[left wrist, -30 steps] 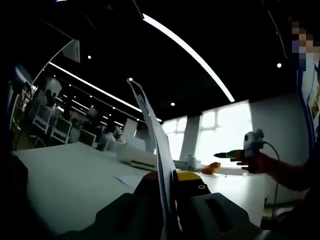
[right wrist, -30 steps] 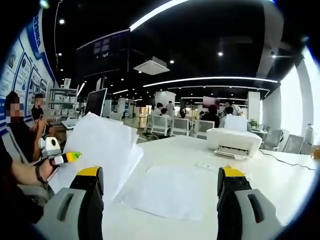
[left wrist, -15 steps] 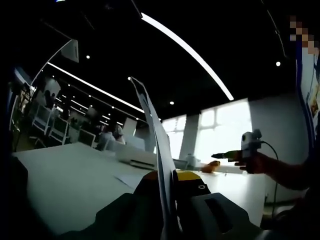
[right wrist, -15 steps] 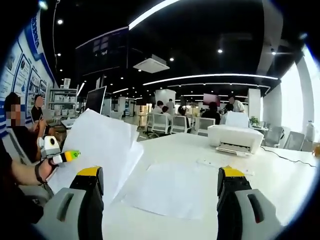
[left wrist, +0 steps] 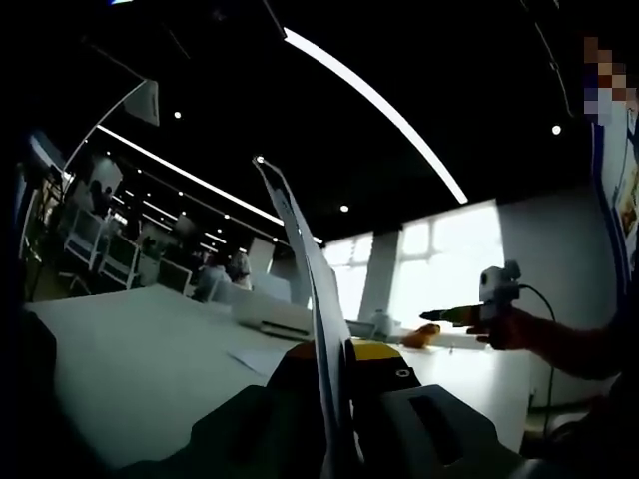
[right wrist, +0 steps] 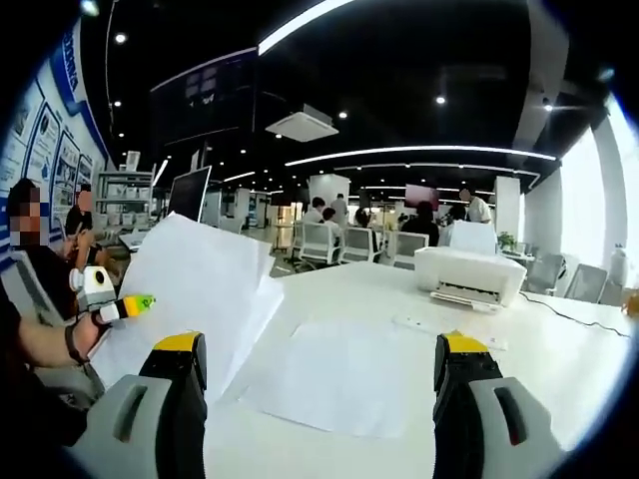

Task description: Organize the stack of printing papers by aligning and flattening the scattered papers on the table

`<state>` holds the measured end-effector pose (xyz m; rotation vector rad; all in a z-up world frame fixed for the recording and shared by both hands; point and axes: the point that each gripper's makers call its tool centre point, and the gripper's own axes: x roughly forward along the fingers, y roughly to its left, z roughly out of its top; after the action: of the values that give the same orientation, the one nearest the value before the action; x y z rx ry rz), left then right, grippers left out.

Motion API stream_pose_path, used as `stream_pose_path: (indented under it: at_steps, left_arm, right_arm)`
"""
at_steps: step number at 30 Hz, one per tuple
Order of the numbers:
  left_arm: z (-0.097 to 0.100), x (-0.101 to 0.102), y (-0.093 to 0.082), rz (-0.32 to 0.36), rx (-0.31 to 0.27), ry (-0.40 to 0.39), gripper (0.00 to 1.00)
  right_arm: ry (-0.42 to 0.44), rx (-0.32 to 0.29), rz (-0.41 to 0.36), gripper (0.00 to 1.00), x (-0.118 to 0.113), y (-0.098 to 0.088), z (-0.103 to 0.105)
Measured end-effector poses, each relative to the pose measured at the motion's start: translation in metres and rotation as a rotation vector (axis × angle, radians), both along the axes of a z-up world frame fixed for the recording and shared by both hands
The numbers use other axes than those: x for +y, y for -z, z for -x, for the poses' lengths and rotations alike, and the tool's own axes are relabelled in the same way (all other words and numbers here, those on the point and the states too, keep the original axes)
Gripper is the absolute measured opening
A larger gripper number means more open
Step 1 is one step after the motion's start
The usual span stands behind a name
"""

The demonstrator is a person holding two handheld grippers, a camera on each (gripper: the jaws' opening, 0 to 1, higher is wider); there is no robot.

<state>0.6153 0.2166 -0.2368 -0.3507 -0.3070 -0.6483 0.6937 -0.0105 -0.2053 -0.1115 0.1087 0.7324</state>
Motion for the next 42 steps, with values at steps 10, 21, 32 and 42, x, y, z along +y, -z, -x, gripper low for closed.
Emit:
stream_pose_path:
  at_steps: [10, 21, 32, 42]
  left_arm:
    - [0.000, -0.002, 0.000, -0.007, -0.006, -0.001, 0.07]
    - [0.000, -0.001, 0.000, 0.001, -0.003, 0.000, 0.07]
    - [-0.001, -0.003, 0.002, -0.009, 0.009, 0.005, 0.07]
    - [0.000, -0.002, 0.002, -0.011, 0.012, 0.001, 0.07]
  right_arm:
    - [-0.047, 0.029, 0.014, 0.90, 0.027, 0.017, 0.000]
    - [-0.040, 0.034, 0.005, 0.90, 0.023, 0.016, -0.002]
    - [-0.018, 0.040, 0.005, 0.90, 0.015, 0.021, -0.005]
    - [0.016, 0.048, 0.003, 0.90, 0.006, 0.025, -0.020]
